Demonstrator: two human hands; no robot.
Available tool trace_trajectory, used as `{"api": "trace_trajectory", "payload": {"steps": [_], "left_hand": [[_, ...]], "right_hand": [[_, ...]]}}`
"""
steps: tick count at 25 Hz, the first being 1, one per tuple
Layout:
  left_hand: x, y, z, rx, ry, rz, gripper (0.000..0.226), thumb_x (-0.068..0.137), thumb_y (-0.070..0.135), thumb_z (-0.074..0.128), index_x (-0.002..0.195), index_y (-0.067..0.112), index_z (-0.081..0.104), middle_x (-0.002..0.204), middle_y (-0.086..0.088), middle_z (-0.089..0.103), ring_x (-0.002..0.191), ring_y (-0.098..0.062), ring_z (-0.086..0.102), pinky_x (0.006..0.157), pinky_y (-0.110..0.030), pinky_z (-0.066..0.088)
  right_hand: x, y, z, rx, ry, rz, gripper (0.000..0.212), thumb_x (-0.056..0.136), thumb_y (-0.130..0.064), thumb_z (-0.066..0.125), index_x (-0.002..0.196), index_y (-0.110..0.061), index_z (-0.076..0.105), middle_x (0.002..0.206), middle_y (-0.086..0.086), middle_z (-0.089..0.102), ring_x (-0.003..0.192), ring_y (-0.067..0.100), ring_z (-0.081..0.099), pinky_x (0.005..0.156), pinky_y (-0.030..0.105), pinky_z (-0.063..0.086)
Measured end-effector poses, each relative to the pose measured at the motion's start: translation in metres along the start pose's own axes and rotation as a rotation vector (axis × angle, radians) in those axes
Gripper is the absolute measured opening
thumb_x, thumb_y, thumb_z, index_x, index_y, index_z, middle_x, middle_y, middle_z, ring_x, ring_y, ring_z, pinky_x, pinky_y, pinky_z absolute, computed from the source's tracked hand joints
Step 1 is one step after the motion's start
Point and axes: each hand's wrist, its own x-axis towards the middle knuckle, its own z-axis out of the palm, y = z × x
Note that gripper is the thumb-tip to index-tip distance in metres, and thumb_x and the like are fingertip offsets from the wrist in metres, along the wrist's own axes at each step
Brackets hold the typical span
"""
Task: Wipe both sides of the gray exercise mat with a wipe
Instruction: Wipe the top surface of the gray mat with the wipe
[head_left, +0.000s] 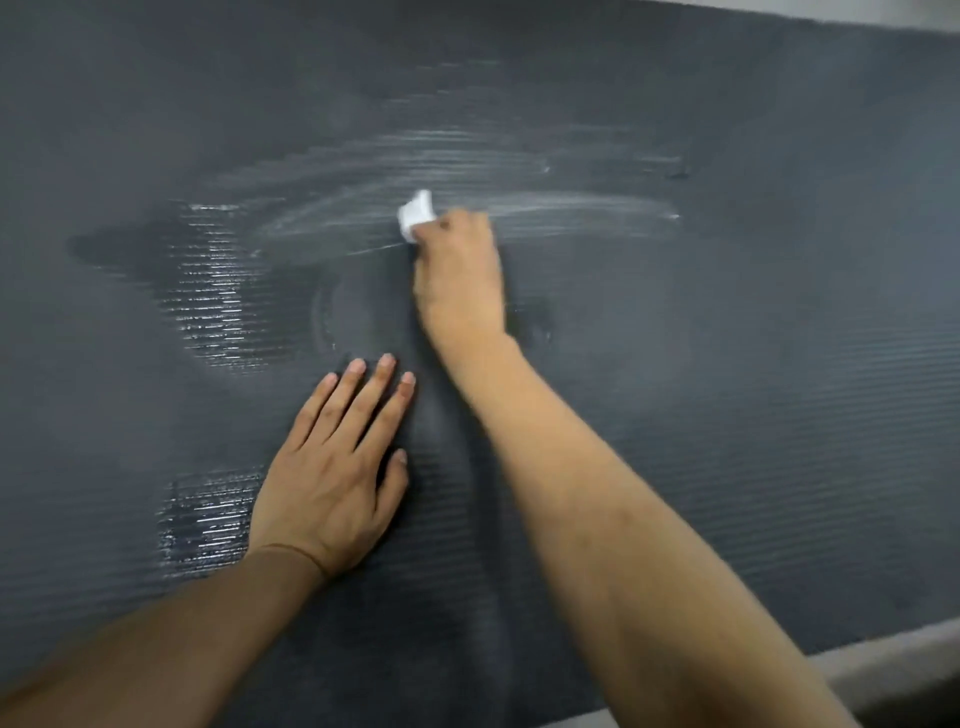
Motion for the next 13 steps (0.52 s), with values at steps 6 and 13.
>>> {"api": "trace_trajectory", "payload": {"steps": [6, 13], "left_hand": [[-0.001, 0.001, -0.002, -0.010, 0.027, 0.001, 0.063, 0.101, 0.034, 0.032, 0.160, 0.012, 0.027, 0.167, -0.009, 0.024, 0.155, -0.028, 0.020, 0.126, -0.048, 0.019], [0.000, 0.001, -0.001, -0.011, 0.022, 0.000, 0.063, 0.100, 0.034, 0.032, 0.159, 0.011, 0.029, 0.167, -0.010, 0.024, 0.155, -0.028, 0.020, 0.126, -0.049, 0.020]], "right_hand": [[-0.002, 0.098, -0.048, -0.267, -0.018, 0.016, 0.024, 0.081, -0.002, 0.055, 0.094, -0.010, 0.073, 0.090, 0.014, 0.060, 0.087, 0.036, 0.054, 0.076, 0.037, 0.039], [-0.014, 0.066, -0.049, -0.082, 0.037, 0.302, 0.030, 0.079, -0.002, 0.050, 0.098, -0.006, 0.073, 0.095, 0.019, 0.061, 0.094, 0.037, 0.054, 0.080, 0.038, 0.040]]}}
